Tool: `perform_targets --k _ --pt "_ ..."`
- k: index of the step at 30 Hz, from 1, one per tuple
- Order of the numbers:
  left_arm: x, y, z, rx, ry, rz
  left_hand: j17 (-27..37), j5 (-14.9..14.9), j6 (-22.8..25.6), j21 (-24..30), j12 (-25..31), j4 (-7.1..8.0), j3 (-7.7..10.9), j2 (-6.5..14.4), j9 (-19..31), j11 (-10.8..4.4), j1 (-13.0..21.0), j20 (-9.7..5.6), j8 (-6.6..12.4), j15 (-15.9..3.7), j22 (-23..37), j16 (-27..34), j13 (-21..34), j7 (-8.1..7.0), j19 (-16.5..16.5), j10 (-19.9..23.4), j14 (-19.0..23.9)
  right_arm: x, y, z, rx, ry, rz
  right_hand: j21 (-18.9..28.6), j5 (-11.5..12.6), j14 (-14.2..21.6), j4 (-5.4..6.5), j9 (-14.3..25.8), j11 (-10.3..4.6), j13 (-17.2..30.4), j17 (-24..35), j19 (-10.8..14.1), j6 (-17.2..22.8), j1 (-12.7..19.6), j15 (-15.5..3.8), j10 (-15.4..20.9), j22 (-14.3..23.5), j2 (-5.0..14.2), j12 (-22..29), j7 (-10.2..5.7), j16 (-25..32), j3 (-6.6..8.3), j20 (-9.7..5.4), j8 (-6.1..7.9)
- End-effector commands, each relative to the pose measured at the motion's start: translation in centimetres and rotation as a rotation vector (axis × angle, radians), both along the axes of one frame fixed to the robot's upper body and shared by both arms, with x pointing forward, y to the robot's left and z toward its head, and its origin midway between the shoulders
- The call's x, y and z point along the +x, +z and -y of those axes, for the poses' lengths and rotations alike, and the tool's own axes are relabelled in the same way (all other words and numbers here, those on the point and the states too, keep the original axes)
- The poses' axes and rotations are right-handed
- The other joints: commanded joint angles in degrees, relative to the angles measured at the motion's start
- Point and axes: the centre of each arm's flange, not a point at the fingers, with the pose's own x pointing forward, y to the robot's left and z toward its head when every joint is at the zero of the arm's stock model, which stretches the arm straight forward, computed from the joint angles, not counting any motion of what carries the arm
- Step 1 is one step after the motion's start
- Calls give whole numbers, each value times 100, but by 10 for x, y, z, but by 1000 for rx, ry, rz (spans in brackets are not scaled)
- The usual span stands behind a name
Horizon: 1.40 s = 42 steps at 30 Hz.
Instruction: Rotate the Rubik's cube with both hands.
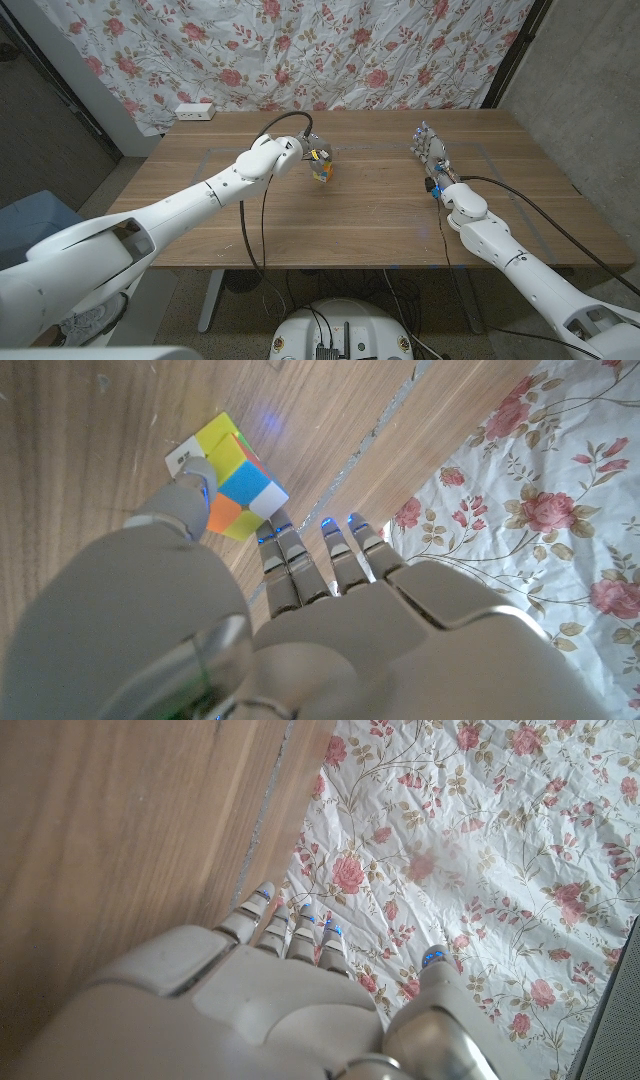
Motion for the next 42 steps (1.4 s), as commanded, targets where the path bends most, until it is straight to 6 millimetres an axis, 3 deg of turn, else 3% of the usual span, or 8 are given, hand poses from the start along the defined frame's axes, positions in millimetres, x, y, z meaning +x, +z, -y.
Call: perform_targets --k 1,18,30,42 --pt "2 0 1 -3 -2 23 31 -9 157 20 58 -8 -58 -7 25 -4 103 -27 65 -734 27 51 51 -10 117 148 123 4 0 -1 3 3 -5 19 23 -4 -33 9 -23 5 12 26 47 -16 -3 21 21 -42 5 -29 26 17 12 40" --pt "5 2 3 -4 -20 49 44 -10 517 47 204 -1 -184 48 71 -8 232 -111 177 -803 34 65 142 1 339 589 396 9 2 -1 6 3 -9 17 24 -4 -34 10 -25 5 8 23 46 -19 8 24 22 -30 7 -37 33 11 11 36" --pt "1 6 1 -16 -35 89 72 -16 1045 116 380 13 -369 154 121 -14 399 -268 364 -870 53 109 255 -24 725 1127 772 9 4 1 3 4 -6 18 25 -11 -33 11 -13 5 7 24 55 -23 -3 26 21 -22 8 -41 35 7 10 37" --pt "-3 10 0 -34 -31 77 79 -21 1126 112 423 14 -450 178 131 -17 448 -245 380 -886 60 121 289 -24 789 1280 898 8 6 2 -5 10 -2 18 26 -9 -32 11 -9 5 5 26 59 -28 -3 22 21 -16 7 -39 40 1 9 37"
